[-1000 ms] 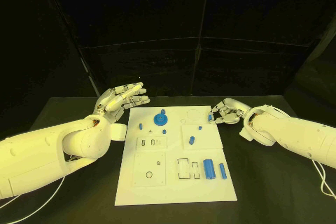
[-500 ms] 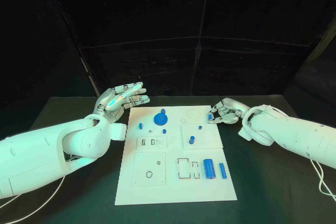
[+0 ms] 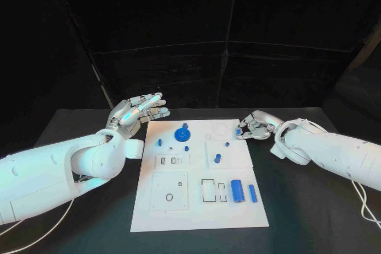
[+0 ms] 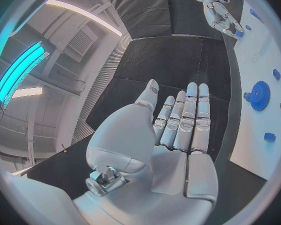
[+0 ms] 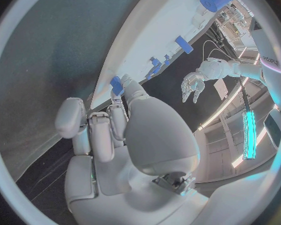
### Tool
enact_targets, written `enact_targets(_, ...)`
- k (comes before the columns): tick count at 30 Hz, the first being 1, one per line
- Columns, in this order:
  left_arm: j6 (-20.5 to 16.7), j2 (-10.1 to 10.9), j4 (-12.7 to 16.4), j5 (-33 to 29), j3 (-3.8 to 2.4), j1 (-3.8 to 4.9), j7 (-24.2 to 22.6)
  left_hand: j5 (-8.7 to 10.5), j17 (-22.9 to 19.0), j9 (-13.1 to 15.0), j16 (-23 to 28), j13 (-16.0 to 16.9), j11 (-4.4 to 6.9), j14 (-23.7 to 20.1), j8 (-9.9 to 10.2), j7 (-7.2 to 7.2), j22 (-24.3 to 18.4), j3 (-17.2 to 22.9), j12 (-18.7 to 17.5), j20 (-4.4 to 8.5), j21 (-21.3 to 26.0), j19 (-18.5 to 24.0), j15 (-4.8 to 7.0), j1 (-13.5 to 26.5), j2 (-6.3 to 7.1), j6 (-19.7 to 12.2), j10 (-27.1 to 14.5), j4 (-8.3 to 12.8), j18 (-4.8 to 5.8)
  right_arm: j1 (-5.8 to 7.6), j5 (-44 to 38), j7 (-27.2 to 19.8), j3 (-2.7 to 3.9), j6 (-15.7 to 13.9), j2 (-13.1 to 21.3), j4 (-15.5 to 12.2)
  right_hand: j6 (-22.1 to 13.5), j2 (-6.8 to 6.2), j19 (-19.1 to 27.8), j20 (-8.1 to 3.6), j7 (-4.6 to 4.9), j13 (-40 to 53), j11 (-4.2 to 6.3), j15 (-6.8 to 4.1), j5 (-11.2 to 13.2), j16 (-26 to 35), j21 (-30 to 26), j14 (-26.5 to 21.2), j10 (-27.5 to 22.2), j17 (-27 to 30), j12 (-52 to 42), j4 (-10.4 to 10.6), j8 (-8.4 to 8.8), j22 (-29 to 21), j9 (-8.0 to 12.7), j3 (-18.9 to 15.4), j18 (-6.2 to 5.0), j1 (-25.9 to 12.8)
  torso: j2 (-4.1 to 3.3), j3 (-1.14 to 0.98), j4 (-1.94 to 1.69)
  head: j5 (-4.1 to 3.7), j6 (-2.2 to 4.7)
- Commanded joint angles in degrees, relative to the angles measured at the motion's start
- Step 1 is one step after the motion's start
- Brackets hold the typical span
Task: Assemble the parts on the task board
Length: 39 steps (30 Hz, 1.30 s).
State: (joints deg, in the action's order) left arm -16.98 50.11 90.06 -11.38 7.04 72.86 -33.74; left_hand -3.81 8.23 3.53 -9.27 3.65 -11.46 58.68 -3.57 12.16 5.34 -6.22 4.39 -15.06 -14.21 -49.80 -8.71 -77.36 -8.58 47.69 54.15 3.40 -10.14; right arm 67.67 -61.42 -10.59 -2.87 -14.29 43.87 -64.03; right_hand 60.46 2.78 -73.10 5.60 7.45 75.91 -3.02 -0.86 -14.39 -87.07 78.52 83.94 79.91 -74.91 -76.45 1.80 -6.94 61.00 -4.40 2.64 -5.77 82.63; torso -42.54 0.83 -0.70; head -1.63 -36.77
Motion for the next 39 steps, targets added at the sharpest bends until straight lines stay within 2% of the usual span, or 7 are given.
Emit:
enact_targets(1, 0.79, 0.00, 0.06, 0.42, -0.05, 0.08, -0.20, 0.02, 0.09, -0.02, 0.23, -0.06, -0.34, 0.30, 0.10, 2.70, -0.07, 0.22, -0.29, 0.00, 0.35, -0.54, -0.20, 0.19, -0.16, -0.01, -0.08, 0.10, -0.25, 0.09, -0.45, 0.40, 0.02, -2.10, 0.09, 0.02, 1.21, 1.48, -0.18, -0.59, -0.40, 0.25, 0.70, -0.67, 0.83, 0.06, 0.32, 4.43, 0.18, -7.28, -0.32, -0.22, -0.76, 0.16, -0.36, 1.05, 0.11, 0.64, 0.02, -0.03, 0.02, 0.02, 0.00)
enact_targets(7, 0.81, 0.03, 0.05, 0.42, -0.05, 0.08, -0.20, 0.02, 0.09, -0.02, 0.23, -0.06, -0.34, 0.30, 0.10, 2.70, -0.07, 0.22, -0.29, 0.00, 0.35, -0.54, -0.20, 0.19, -0.16, -0.01, -0.08, 0.10, -0.25, 0.09, -1.04, 0.98, 0.02, -3.61, 0.18, -0.33, 1.77, 1.61, -0.24, -1.01, -0.74, 0.21, 1.03, -1.02, 2.83, 0.08, 0.32, 4.44, 0.20, -7.32, -0.18, -0.78, -1.15, 0.21, -0.46, 2.94, 0.14, 0.62, 0.03, -0.06, -0.03, 0.12, -0.01)
enact_targets(14, 0.70, 0.23, 0.09, 0.42, -0.05, 0.08, -0.16, 0.02, 0.09, -0.02, 0.23, -0.06, -0.34, 0.30, 0.10, 2.70, -0.07, 0.22, -0.29, 0.00, 0.35, -0.54, -0.20, 0.19, -0.16, -0.01, -0.08, 0.10, -0.25, 0.14, -1.82, 3.52, 0.04, -6.08, 2.07, -4.58, 1.57, 1.41, -0.31, -1.06, -0.69, 0.10, 1.01, -1.04, 3.01, 0.04, 0.35, 4.47, 0.13, -7.45, -0.04, -0.95, -1.06, 0.30, -0.41, 3.46, 0.17, 0.48, 0.16, 0.05, 0.05, 0.13, -0.01)
enact_targets(22, 0.51, 0.41, 0.34, 0.41, -0.05, 0.09, -0.08, 0.02, 0.09, -0.02, 0.23, -0.06, -0.34, 0.30, 0.10, 2.70, -0.07, 0.22, -0.29, 0.00, 0.35, -0.54, -0.20, 0.19, -0.16, -0.01, -0.08, 0.10, -0.25, 0.86, -4.02, 9.46, 0.09, -8.91, 5.10, -14.89, 1.34, 1.34, -0.42, -1.08, -0.60, -0.12, 0.94, -1.02, 3.28, -0.05, 0.39, 4.52, 0.03, -7.69, 0.21, -0.91, -0.92, 0.40, -0.33, 4.12, 0.20, 0.01, 0.27, 0.03, 0.06, 0.42, 0.13)
enact_targets(29, 0.51, 0.28, 0.05, 0.41, -0.05, 0.10, -0.07, 0.03, 0.13, -0.01, 0.36, -0.06, -0.37, 0.34, 0.06, 2.74, -0.18, 0.42, -0.33, -0.02, 0.51, -0.62, -0.20, 0.11, -0.17, -0.02, -0.10, 0.37, -0.26, 1.53, -8.71, 16.86, 0.12, -11.28, 4.62, -23.36, 1.18, 1.25, -0.45, -1.05, -0.56, -0.37, 0.91, -0.96, 3.53, -0.05, 0.37, 4.53, -0.08, -7.73, 0.50, -0.63, -0.81, 0.38, -0.27, 4.80, 0.20, -0.80, 0.51, 0.29, -0.30, 0.66, 0.03)
enact_targets(31, 0.49, 0.17, -0.11, 0.41, -0.05, 0.11, -0.07, 0.03, 0.13, -0.01, 0.36, -0.06, -0.37, 0.34, 0.06, 2.74, -0.18, 0.42, -0.33, -0.02, 0.51, -0.62, -0.20, 0.11, -0.17, -0.02, -0.10, 0.37, -0.26, 1.60, -9.50, 18.02, 0.12, -10.82, 3.51, -24.03, 1.21, 0.81, -0.44, -1.06, -0.58, -0.51, 0.95, -0.99, 3.65, -0.06, 0.34, 4.54, -0.17, -7.78, 0.67, -1.04, -0.83, 0.33, -0.26, 5.30, 0.18, -0.68, 0.63, 0.34, -0.35, 0.90, 0.18)
enact_targets(39, 0.56, -0.37, -0.27, 0.41, -0.06, 0.14, -0.03, 0.03, 0.13, -0.01, 0.36, -0.06, -0.37, 0.34, 0.06, 2.74, -0.18, 0.42, -0.33, -0.02, 0.51, -0.62, -0.20, 0.11, -0.17, -0.02, -0.10, 0.37, -0.26, 1.66, -11.39, 21.22, 0.09, -8.21, -3.65, -22.63, 1.25, 0.52, -0.41, -1.06, -0.54, -0.73, 0.92, -0.99, 3.85, -0.07, 0.28, 4.54, -0.32, -7.82, 0.94, -1.32, -0.84, 0.26, -0.26, 5.85, 0.18, -0.75, 0.92, 0.57, -0.71, 2.64, -0.67)
